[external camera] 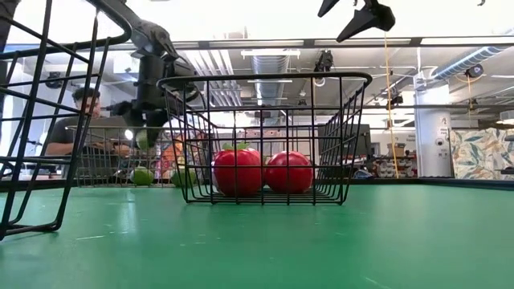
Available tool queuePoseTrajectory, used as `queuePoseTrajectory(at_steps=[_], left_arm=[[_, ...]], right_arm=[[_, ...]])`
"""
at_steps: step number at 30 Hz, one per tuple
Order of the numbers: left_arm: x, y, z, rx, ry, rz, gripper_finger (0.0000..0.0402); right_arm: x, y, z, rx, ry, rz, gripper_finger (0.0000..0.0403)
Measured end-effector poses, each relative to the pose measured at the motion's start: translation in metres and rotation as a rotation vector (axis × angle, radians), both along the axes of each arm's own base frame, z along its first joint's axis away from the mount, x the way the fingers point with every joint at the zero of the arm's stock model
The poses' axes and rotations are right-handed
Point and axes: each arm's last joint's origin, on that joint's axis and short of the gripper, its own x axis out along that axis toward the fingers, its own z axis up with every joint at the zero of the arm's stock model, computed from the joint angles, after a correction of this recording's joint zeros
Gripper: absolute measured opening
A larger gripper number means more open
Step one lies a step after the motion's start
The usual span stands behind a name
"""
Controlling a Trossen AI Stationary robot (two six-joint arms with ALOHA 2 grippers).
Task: Sort produce into baskets
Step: Put the lime into the gold wire basket
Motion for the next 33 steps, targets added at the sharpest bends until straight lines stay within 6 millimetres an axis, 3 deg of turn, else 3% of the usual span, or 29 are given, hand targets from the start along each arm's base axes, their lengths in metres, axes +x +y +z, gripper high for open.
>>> queuePoseTrajectory(at_steps=[3,7,12,17,23,33], left_arm=[[-0.001,-0.006,0.002,0.047,0.087,0.022,0.0190],[-0.005,-0.026,0.001,0.135,0.068,0.067,0.0190],[-0.024,-0.045,-0.020,0.213,-0.020,0.268,0.0190],[-0.034,-0.037,-0.033,0.279,-0.129,0.490,0.0190],[-0.028,-0.025,-0.037,0.219,-0.109,0.507,0.0190],[-0.021,0.013,-0.035,0.233,-0.104,0.532,0.0198]], right_arm=[[-0.001,0.004,-0.002,0.010,0.027,0.016,0.0325],[-0.004,0.010,-0.006,0.025,0.076,0.036,0.0325],[-0.008,0.015,-0.009,0.027,0.132,0.038,0.0325],[-0.004,0.012,-0.010,-0.032,0.129,0.007,0.0325],[0.009,0.010,-0.012,-0.078,0.096,0.033,0.0325],[0.028,0.011,-0.029,-0.034,0.148,0.075,0.0324]])
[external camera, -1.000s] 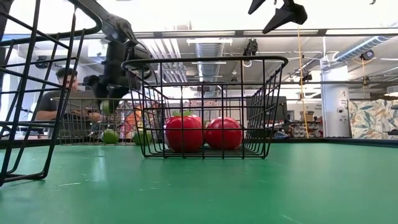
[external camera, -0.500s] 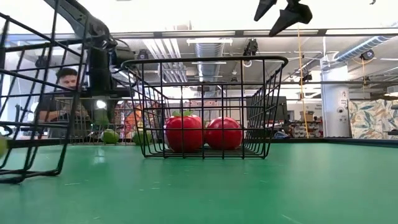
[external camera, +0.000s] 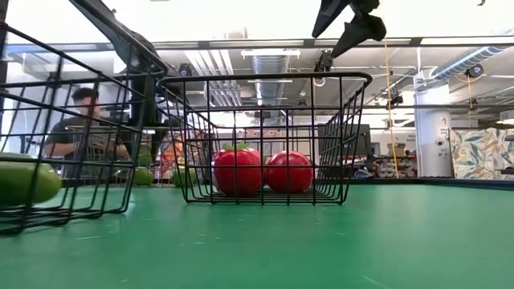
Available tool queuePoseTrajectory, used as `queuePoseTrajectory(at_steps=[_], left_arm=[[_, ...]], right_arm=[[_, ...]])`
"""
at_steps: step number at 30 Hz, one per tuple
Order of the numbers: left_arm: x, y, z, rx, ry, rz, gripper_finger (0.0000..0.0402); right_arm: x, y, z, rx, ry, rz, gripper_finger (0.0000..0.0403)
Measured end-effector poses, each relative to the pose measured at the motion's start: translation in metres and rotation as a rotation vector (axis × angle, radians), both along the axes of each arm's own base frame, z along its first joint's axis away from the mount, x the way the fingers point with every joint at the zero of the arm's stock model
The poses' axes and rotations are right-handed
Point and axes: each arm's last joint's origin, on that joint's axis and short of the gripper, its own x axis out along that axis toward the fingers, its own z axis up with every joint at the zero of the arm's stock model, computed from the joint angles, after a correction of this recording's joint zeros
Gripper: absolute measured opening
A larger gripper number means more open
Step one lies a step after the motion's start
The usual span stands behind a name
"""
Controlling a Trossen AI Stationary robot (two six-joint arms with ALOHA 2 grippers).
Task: Sort produce into baskets
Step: Put the lime into the gold wire basket, then return to Home Position
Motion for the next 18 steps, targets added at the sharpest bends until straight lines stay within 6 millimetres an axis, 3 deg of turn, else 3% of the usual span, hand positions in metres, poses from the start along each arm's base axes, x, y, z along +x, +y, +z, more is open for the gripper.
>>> queuePoseTrajectory(at_steps=[5,12,15,18], left_arm=[[0.002,0.003,0.001,0.001,0.006,-0.031,0.0216],[-0.001,-0.001,0.003,-0.024,0.040,-0.103,0.0283],[-0.001,-0.005,0.010,-0.003,0.034,-0.135,0.0303],[0.004,-0.019,0.028,0.059,0.006,-0.208,0.0314]], right_arm=[[0.006,0.003,-0.007,0.041,0.026,0.029,0.0325],[0.007,0.003,-0.008,0.045,0.030,0.032,0.0325],[0.005,0.003,-0.006,0.043,0.020,0.033,0.0325],[0.002,0.002,0.003,-0.015,-0.009,0.018,0.0325]])
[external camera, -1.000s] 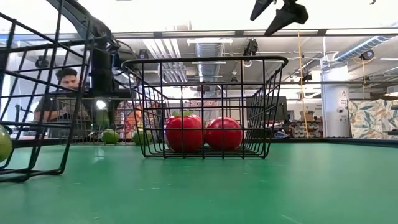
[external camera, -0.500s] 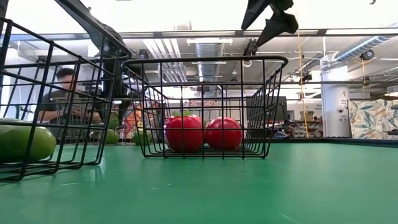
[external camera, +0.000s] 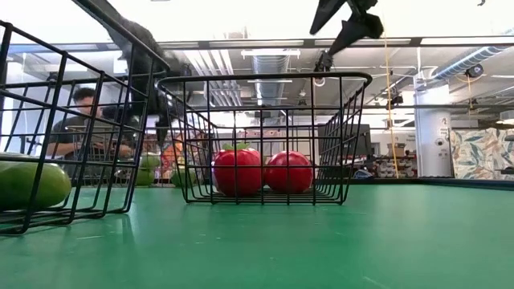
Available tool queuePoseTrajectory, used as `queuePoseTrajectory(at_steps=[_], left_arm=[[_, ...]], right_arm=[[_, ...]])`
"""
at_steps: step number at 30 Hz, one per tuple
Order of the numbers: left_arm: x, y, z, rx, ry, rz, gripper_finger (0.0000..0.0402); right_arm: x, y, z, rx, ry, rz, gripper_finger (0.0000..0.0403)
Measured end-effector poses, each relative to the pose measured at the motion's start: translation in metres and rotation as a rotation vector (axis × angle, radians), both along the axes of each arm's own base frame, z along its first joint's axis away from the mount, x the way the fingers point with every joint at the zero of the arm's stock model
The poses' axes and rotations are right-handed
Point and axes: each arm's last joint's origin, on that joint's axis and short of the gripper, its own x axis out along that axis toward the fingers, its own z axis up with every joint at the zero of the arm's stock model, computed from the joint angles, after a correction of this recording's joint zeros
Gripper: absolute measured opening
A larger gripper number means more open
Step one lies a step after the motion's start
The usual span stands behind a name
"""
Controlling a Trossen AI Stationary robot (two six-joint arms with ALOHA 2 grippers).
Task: Sort produce into baskets
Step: Return to Home Position
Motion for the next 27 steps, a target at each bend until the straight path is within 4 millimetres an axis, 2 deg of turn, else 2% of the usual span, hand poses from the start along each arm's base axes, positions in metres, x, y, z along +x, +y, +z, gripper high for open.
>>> queuePoseTrajectory(at_steps=[3,7,10,14,17,22,25,27], left_arm=[[0.007,-0.030,0.030,0.103,-0.079,-0.123,0.0317],[0.016,-0.085,0.067,0.274,-0.246,-0.362,0.0318],[0.015,-0.127,0.087,0.345,-0.329,-0.564,0.0318],[0.006,-0.167,0.107,0.432,-0.410,-0.783,0.0318],[0.003,-0.186,0.121,0.489,-0.539,-0.856,0.0318],[-0.002,-0.198,0.139,0.574,-0.694,-0.900,0.0318],[-0.009,-0.204,0.142,0.612,-0.702,-1.008,0.0318],[-0.018,-0.208,0.142,0.636,-0.710,-1.048,0.0318]], right_arm=[[-0.004,0.005,0.015,-0.070,-0.064,0.023,0.0325],[-0.004,0.011,0.029,-0.168,-0.169,0.116,0.0325],[0.002,0.013,0.037,-0.237,-0.249,0.168,0.0325],[0.007,0.013,0.046,-0.289,-0.337,0.191,0.0325],[0.011,0.013,0.056,-0.327,-0.439,0.193,0.0325],[0.015,0.011,0.079,-0.373,-0.662,0.180,0.0325],[0.010,0.014,0.085,-0.466,-0.672,0.312,0.0325],[0.004,0.015,0.081,-0.515,-0.634,0.392,0.0325]])
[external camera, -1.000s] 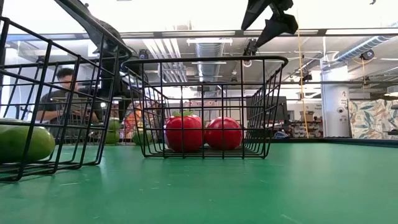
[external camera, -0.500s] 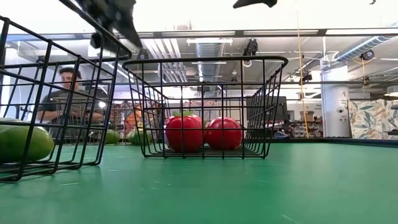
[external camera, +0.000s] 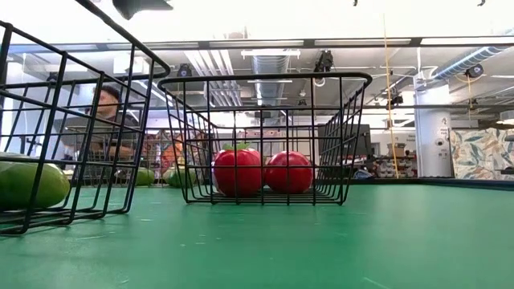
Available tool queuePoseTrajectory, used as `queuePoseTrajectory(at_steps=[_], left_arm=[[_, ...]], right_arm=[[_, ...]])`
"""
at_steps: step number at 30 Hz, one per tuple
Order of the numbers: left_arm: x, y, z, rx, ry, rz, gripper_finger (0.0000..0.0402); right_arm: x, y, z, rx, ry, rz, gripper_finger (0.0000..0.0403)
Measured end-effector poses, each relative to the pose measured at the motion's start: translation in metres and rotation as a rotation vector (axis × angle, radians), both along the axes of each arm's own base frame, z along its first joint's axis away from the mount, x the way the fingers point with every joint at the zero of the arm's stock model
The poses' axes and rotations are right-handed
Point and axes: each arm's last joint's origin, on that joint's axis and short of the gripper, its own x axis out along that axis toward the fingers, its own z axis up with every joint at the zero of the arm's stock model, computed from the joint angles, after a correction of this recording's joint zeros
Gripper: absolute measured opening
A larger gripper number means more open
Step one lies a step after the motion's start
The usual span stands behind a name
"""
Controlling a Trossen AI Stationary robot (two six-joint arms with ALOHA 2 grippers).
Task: Sort produce into baskets
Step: Return to Home Position
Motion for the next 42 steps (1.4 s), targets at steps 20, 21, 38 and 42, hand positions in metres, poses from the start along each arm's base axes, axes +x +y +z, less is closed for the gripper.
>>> queuePoseTrajectory(at_steps=[20,21,38,42], left_arm=[[-0.052,-0.012,-0.107,-0.117,-0.012,-0.033,0.0318],[-0.051,-0.012,-0.111,-0.080,-0.040,-0.051,0.0318],[-0.044,-0.015,-0.155,0.142,-0.347,-0.191,0.0318],[-0.047,-0.015,-0.164,0.151,-0.346,-0.187,0.0318]], right_arm=[[-0.068,-0.011,-0.066,0.576,-0.159,-0.297,0.0325],[-0.067,-0.011,-0.065,0.553,-0.157,-0.291,0.0325],[-0.107,-0.001,-0.145,0.269,0.000,-0.023,0.0325],[-0.125,-0.003,-0.166,0.435,-0.014,-0.058,0.0325]])
